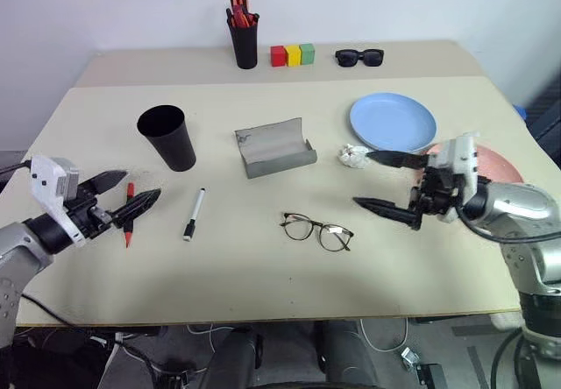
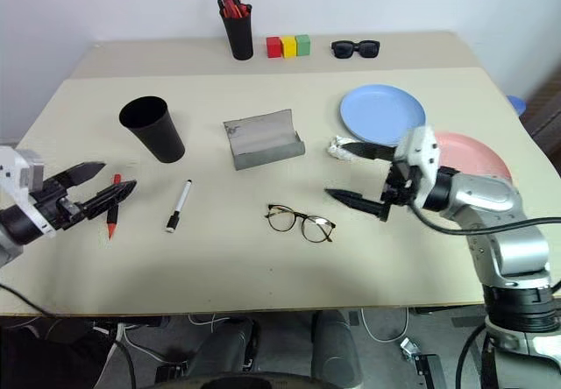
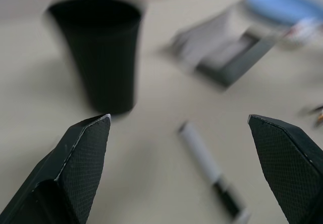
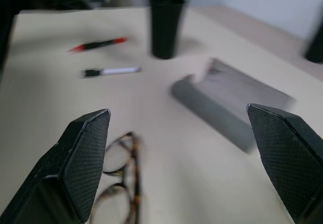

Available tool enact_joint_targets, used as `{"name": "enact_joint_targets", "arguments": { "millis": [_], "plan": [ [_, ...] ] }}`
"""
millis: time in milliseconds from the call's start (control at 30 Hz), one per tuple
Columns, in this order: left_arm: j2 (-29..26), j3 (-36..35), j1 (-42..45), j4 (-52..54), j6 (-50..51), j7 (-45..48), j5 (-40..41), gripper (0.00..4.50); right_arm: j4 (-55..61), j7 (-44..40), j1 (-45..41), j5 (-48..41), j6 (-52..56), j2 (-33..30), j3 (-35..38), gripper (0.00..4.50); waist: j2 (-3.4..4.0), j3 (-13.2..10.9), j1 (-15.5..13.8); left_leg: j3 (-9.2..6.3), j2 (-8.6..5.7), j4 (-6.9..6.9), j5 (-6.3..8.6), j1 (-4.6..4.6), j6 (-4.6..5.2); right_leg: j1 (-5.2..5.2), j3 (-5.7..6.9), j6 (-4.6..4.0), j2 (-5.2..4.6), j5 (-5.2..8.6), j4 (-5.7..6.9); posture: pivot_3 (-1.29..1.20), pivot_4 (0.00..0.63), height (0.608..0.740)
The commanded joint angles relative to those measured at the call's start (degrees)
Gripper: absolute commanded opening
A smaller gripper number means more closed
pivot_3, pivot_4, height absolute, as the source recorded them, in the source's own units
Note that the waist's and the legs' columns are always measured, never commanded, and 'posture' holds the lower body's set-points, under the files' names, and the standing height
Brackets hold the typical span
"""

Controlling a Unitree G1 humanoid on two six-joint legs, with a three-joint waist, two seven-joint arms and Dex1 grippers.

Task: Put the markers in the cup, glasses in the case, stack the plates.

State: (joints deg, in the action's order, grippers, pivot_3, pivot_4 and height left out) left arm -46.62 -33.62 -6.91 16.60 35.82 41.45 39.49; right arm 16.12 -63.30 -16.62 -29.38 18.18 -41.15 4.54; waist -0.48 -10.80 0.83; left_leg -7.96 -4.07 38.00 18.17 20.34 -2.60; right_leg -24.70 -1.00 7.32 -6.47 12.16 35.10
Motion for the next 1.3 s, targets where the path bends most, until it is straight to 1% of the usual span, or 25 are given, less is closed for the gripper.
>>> {"name": "enact_joint_targets", "arguments": {
  "millis": [33, 100, 133, 167, 200, 267, 367, 467, 567, 667, 733, 933, 1000, 1133, 1300],
  "plan": [
    [-1.34, -5.54, -0.29, -0.07, 2.43, -3.17, -0.23, 4.5, 1.22, 2.59, -3.01, 3.22, -2.8, 2.88, -3.63, 4.42, -0.02, -0.01, -0.17, -0.01, 0.0, 0.01, 0.0, 0.01, 0.0, 0.0, 0.0, -0.01, 0.0, 0.0, 0.0, 0.0, 0.15, 0.74],
    [-4.27, -3.1, 1.16, -1.57, 4.95, -10.71, -7.77, 4.5, 2.54, 5.08, -5.08, 2.07, -1.13, 5.68, -4.8, 4.42, -0.05, -0.02, -0.33, -0.03, -0.01, 0.04, -0.01, 0.01, -0.02, 0.02, 0.0, -0.03, -0.01, 0.0, 0.01, 0.0, 0.15, 0.74],
    [-4.5, -2.92, 3.09, -2.99, 7.35, -13.83, -8.54, 4.5, 2.95, 5.73, -5.72, 1.77, -0.54, 6.52, -5.14, 4.42, -0.05, -0.03, -0.4, -0.07, -0.02, 0.05, -0.02, 0.0, -0.04, 0.03, 0.02, -0.04, -0.01, 0.0, 0.02, 0.0, 0.15, 0.74],
    [-4.63, -3.04, 4.51, -4.44, 8.77, -15.25, -8.72, 4.5, 3.42, 6.33, -6.14, 1.69, 0.08, 7.14, -5.58, 4.42, -0.05, -0.03, -0.46, -0.1, -0.04, 0.05, -0.03, 0.0, -0.05, 0.04, 0.03, -0.06, 0.0, -0.01, 0.04, 0.0, 0.15, 0.74],
    [-3.46, -3.28, 6.98, -4.71, 10.86, -17.83, -8.1, 4.5, 2.47, 5.08, -5.71, 2.92, -1.67, 6.35, -5.76, 4.42, -0.06, -0.02, -0.46, -0.12, -0.04, 0.05, -0.04, -0.01, -0.06, 0.04, 0.04, -0.06, 0.0, -0.02, 0.06, 0.0, 0.15, 0.74],
    [-3.43, -2.58, 10.76, -5.77, 13.84, -19.46, -7.59, 4.5, 1.17, 3.95, -5.88, 4.95, -3.36, 5.59, -6.99, 4.42, -0.13, -0.01, -0.56, -0.14, -0.07, 0.05, -0.03, 0.0, -0.05, 0.05, 0.05, -0.03, -0.01, -0.01, 0.03, 0.0, 0.15, 0.74],
    [-4.33, 1.52, 14.22, -5.45, 22.02, -22.34, -8.32, 4.5, 0.99, 4.19, -6.7, 4.21, -3.39, 5.81, -6.13, 4.42, -0.17, 0.0, -0.16, -0.11, -0.09, 0.04, -0.02, 0.02, -0.05, 0.01, 0.04, 0.07, -0.02, -0.07, 0.01, 0.0, 0.15, 0.74],
    [-1.55, -0.8, 18.88, -7.02, 32.29, -26.38, -6.15, 4.5, 1.66, 5.41, -6.09, 4.58, -3.27, 6.44, -6.47, 4.42, -0.17, 0.0, 0.13, -0.1, -0.07, -0.04, -0.02, 0.03, -0.05, -0.11, 0.02, 0.07, -0.02, -0.08, 0.08, 0.0, 0.15, 0.74],
    [-4.59, 1.3, 18.17, -5.39, 38.8, -24.6, -6.01, 4.5, 2.05, 5.21, -4.89, 4.35, -3.57, 6.45, -6.69, 4.42, -0.19, -0.01, 0.46, -0.09, -0.05, -0.07, -0.02, 0.06, -0.06, -0.22, -0.01, 0.06, 0.02, -0.08, 0.15, 0.0, 0.15, 0.74],
    [-5.41, 3.28, 18.56, -3.84, 42.98, -23.68, -5.64, 4.5, 1.03, 4.91, -4.68, 4.72, -4.42, 6.55, -6.79, 4.42, -0.17, -0.02, 0.11, -0.06, -0.06, -0.08, -0.02, 0.08, -0.06, -0.24, -0.02, 0.06, 0.01, -0.08, 0.15, 0.0, 0.15, 0.74],
    [-5.26, 4.27, 20.02, -4.65, 46.48, -23.17, -5.1, 4.5, 1.44, 5.58, -5.0, 4.52, -3.91, 7.19, -7.12, 4.42, -0.18, -0.02, -0.07, -0.04, -0.06, -0.06, -0.03, 0.06, -0.06, -0.19, -0.03, 0.06, 0.0, -0.08, 0.13, 0.0, 0.15, 0.74],
    [-2.71, 8.11, 24.33, -6.3, 51.6, -23.86, -6.13, 4.5, 3.1, 5.77, -3.48, 4.02, -3.32, 7.29, -7.43, 4.42, -0.2, -0.02, -0.09, -0.08, -0.07, -0.06, -0.08, 0.05, -0.15, -0.16, -0.02, 0.05, 0.01, -0.08, 0.14, 0.0, 0.15, 0.74],
    [-1.2, 7.77, 26.32, -8.33, 52.12, -24.96, -7.32, 4.5, 3.5, 6.1, -3.17, 4.05, -3.02, 7.2, -7.37, 4.42, -0.2, -0.02, -0.08, -0.08, -0.07, -0.06, -0.08, 0.05, -0.16, -0.17, -0.01, 0.05, 0.01, -0.08, 0.14, 0.0, 0.15, 0.74],
    [0.08, 9.65, 29.74, -10.56, 53.0, -25.59, -8.61, 4.5, 4.75, 6.63, -2.13, 3.77, -2.22, 7.02, -7.25, 4.42, -0.21, -0.02, -0.06, -0.08, -0.07, -0.05, -0.08, 0.06, -0.17, -0.2, -0.01, 0.05, 0.01, -0.09, 0.15, 0.0, 0.15, 0.74],
    [3.17, 9.59, 31.23, -11.43, 56.24, -25.77, -8.12, 4.5, 5.29, 7.39, -1.73, 3.99, -2.0, 7.1, -7.58, 4.42, -0.21, -0.02, -0.05, -0.06, -0.08, -0.05, -0.08, 0.06, -0.17, -0.19, -0.03, 0.06, 0.0, -0.09, 0.14, 0.0, 0.15, 0.74]
  ]
}}
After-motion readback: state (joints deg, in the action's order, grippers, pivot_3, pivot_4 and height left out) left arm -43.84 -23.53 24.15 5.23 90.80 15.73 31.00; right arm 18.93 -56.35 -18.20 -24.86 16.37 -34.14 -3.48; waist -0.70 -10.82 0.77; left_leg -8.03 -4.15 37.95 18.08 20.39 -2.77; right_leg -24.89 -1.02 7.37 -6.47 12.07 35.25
